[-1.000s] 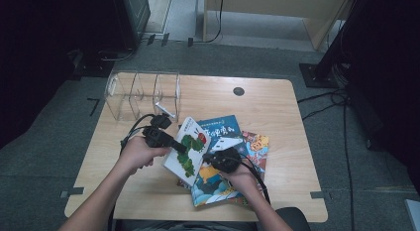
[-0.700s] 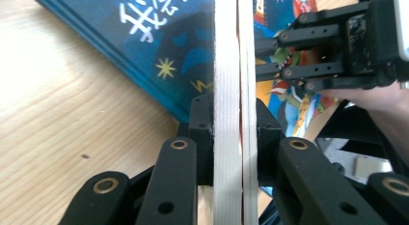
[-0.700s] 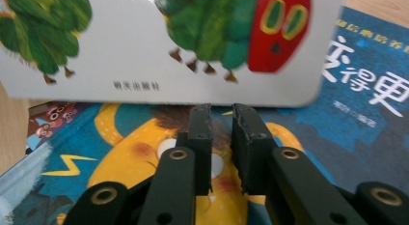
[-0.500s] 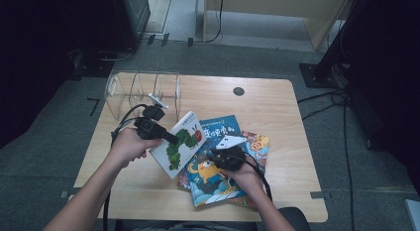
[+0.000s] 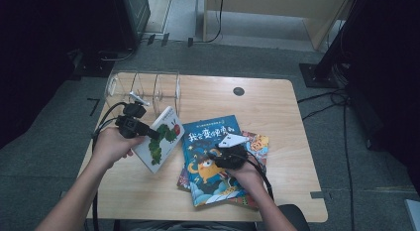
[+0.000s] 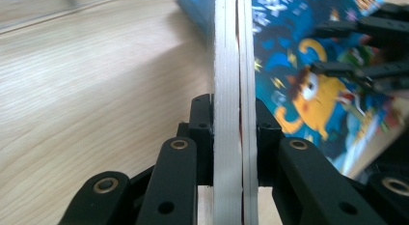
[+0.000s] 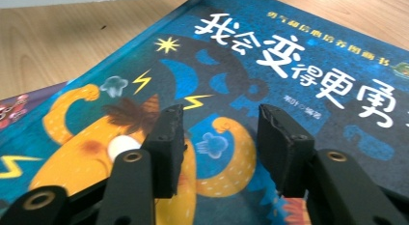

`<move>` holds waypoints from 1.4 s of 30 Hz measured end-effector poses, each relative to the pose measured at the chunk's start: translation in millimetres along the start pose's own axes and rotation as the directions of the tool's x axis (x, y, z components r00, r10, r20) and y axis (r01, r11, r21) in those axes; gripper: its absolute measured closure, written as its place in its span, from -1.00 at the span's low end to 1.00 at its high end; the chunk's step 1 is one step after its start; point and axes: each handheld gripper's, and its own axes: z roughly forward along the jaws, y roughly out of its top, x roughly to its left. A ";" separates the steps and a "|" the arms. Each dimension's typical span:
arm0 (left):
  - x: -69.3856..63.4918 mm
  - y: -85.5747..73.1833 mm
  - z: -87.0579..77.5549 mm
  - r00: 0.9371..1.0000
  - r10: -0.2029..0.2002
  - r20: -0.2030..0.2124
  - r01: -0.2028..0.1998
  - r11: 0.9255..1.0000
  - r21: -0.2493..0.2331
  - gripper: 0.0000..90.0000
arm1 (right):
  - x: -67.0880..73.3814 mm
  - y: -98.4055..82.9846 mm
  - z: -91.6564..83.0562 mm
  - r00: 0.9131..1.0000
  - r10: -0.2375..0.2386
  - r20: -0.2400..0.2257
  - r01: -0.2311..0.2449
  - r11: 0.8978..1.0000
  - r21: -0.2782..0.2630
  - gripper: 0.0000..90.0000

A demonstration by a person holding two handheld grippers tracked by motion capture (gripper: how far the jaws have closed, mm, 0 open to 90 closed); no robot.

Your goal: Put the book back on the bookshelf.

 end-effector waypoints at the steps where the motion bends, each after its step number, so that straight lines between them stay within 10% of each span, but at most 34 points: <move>1: 1.8 0.7 -0.8 1.000 -0.012 -0.009 0.012 1.000 -0.005 0.72 | -0.2 0.4 0.3 1.000 0.006 0.004 -0.006 1.000 0.000 0.13; 15: 8.2 32.4 -3.4 0.988 -0.143 -0.054 0.140 0.989 -0.053 0.72 | -0.3 2.9 4.1 1.000 0.004 0.010 -0.004 1.000 -0.001 0.09; 26: 6.9 56.2 0.1 0.975 -0.159 -0.154 0.153 0.987 -0.051 0.72 | 0.0 2.7 4.2 1.000 0.000 0.019 0.000 1.000 -0.002 0.06; 42: 12.6 96.4 17.5 0.953 -0.230 -0.197 0.205 0.969 -0.139 0.72 | 0.0 2.6 4.3 1.000 0.006 0.017 -0.006 1.000 -0.001 0.06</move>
